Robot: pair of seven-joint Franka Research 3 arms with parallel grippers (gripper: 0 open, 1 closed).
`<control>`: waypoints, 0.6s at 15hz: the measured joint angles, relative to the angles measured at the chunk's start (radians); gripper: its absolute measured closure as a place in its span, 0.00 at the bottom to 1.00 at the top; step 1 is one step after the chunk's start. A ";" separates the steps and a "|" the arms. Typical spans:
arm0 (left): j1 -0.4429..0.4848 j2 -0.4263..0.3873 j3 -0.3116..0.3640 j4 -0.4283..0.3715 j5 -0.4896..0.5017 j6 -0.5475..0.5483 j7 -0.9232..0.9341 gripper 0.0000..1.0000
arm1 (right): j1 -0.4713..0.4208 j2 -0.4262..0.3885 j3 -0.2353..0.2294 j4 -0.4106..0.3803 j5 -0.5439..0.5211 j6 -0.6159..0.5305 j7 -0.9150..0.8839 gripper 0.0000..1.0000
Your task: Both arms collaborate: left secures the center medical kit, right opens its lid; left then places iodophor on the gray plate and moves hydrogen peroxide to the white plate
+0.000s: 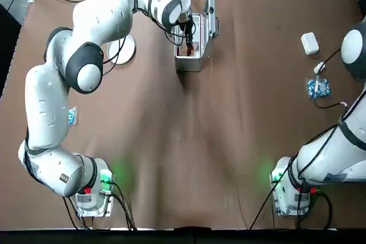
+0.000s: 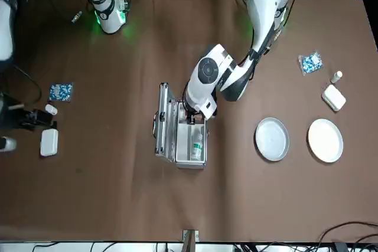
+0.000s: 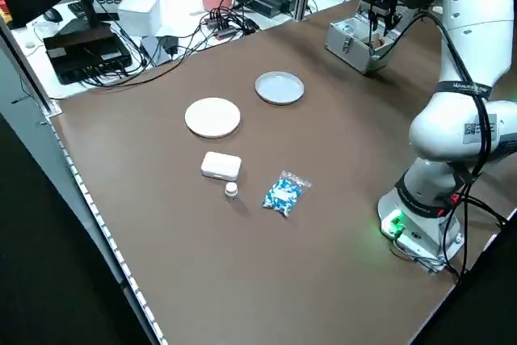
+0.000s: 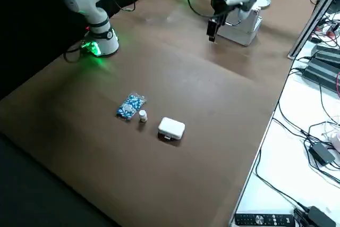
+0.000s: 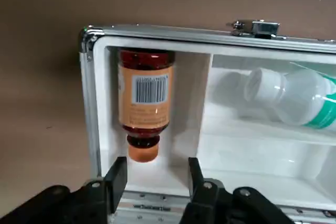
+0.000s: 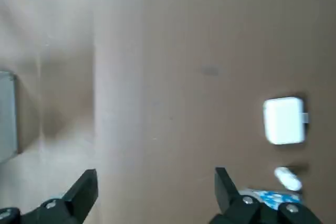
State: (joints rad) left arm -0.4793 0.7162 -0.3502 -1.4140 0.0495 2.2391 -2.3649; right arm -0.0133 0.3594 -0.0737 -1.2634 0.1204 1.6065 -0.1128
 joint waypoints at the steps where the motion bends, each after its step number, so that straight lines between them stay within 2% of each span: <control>1: -0.001 0.004 0.000 0.000 0.006 0.002 -0.004 0.45 | 0.000 -0.023 0.000 0.000 -0.024 -0.003 0.000 0.02; 3: -0.004 0.013 0.000 0.000 0.013 0.004 -0.007 0.45 | 0.000 -0.069 0.000 -0.001 -0.042 -0.028 0.000 0.02; 6: -0.019 0.025 0.009 0.000 0.016 0.009 -0.010 0.45 | 0.000 -0.161 -0.002 -0.012 -0.049 -0.142 0.002 0.02; 9: -0.036 0.030 0.025 0.000 0.016 0.016 -0.010 0.45 | 0.000 -0.230 -0.002 -0.076 -0.050 -0.118 0.002 0.02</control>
State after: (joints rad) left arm -0.5149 0.7459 -0.3252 -1.4136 0.0652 2.2547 -2.3750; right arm -0.0132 0.1289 -0.0758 -1.3394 0.0704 1.4881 -0.1108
